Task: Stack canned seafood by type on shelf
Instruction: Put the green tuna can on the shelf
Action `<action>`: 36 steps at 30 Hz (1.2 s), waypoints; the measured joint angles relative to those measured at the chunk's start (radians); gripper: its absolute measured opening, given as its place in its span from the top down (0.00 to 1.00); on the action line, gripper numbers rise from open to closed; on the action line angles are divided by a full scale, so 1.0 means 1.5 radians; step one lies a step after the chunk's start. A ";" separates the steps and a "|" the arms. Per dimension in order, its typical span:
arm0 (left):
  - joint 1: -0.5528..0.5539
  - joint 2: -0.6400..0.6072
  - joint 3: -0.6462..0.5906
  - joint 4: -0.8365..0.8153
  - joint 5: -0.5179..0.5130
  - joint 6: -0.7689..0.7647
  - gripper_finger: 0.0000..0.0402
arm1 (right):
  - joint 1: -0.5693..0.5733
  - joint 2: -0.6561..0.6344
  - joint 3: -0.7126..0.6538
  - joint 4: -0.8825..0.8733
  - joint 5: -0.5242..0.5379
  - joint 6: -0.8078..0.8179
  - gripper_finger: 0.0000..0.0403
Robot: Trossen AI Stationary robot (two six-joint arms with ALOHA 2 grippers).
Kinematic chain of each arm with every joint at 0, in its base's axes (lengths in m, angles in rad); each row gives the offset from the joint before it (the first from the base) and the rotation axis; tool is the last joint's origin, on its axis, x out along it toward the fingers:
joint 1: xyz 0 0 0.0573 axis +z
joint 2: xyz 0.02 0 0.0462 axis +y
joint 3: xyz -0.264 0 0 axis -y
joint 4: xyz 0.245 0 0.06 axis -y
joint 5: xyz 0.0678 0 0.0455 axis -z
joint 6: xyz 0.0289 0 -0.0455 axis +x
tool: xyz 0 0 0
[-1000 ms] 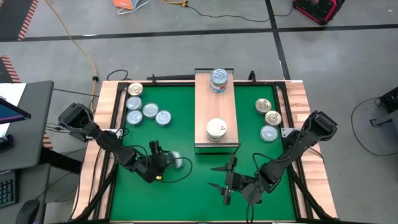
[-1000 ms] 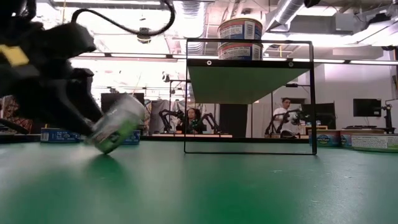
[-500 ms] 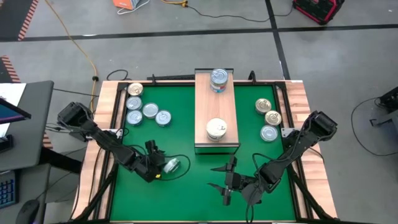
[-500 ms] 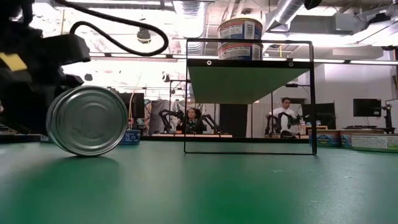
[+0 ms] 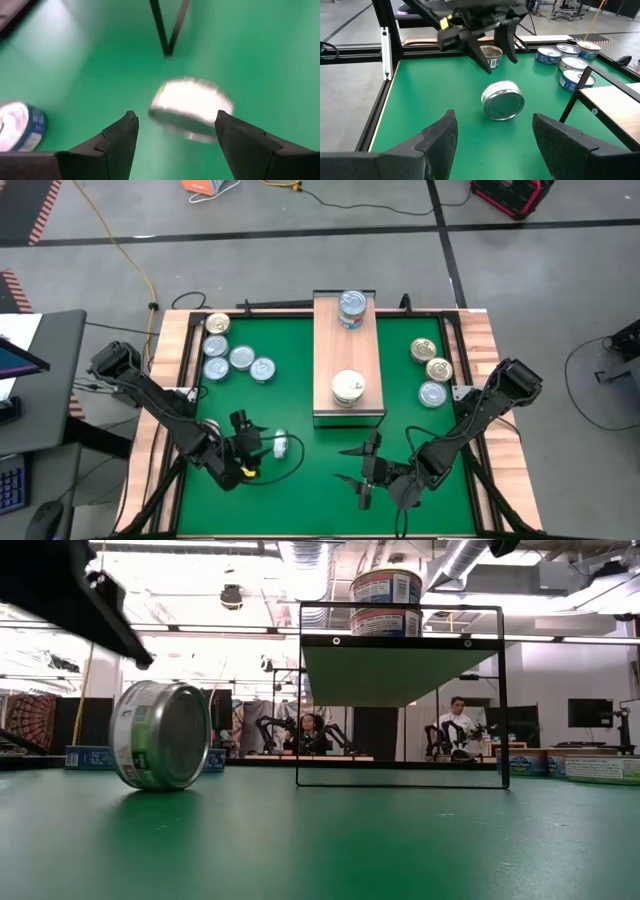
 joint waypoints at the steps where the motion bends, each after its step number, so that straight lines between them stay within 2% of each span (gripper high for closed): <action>1: -0.001 0.005 0.006 0.017 -0.015 0.000 0.37 | 0.000 0.000 0.000 0.000 0.000 0.000 0.29; 3: 0.000 0.017 0.008 0.061 -0.034 0.005 0.37 | -0.001 0.000 0.000 0.000 0.000 0.000 0.29; 6: 0.007 0.049 0.009 0.151 -0.025 0.053 0.37 | -0.001 0.000 0.000 0.000 0.000 0.000 0.29; 8: 0.011 0.069 0.020 0.158 -0.017 0.095 0.37 | -0.001 0.000 0.000 -0.001 0.000 0.000 0.29; 10: 0.014 0.088 0.057 0.120 -0.025 0.116 0.37 | -0.001 0.000 0.000 -0.003 0.000 0.000 0.29; 14: 0.024 0.124 0.161 -0.026 -0.041 0.106 0.37 | -0.001 0.000 0.000 -0.018 0.000 0.016 0.29; 18: 0.043 0.156 0.227 -0.140 -0.025 0.067 0.37 | -0.001 0.000 0.000 -0.020 0.000 0.018 0.29; 20: 0.049 0.158 0.240 -0.170 -0.004 0.093 0.37 | 0.000 0.000 0.000 -0.021 0.000 0.018 0.29; 25: 0.053 0.154 0.258 -0.191 0.157 0.315 0.37 | 0.004 0.000 0.000 -0.027 0.000 0.018 0.29; 28: 0.053 0.154 0.261 -0.189 0.228 0.514 0.37 | 0.001 0.000 0.000 -0.029 0.000 0.018 0.29; 32: 0.050 0.157 0.260 -0.199 0.228 0.749 0.37 | -0.003 0.000 0.000 -0.030 0.000 0.018 0.29; 36: 0.059 0.157 0.260 -0.198 0.227 0.869 0.37 | -0.002 0.000 0.000 -0.030 0.000 0.023 0.29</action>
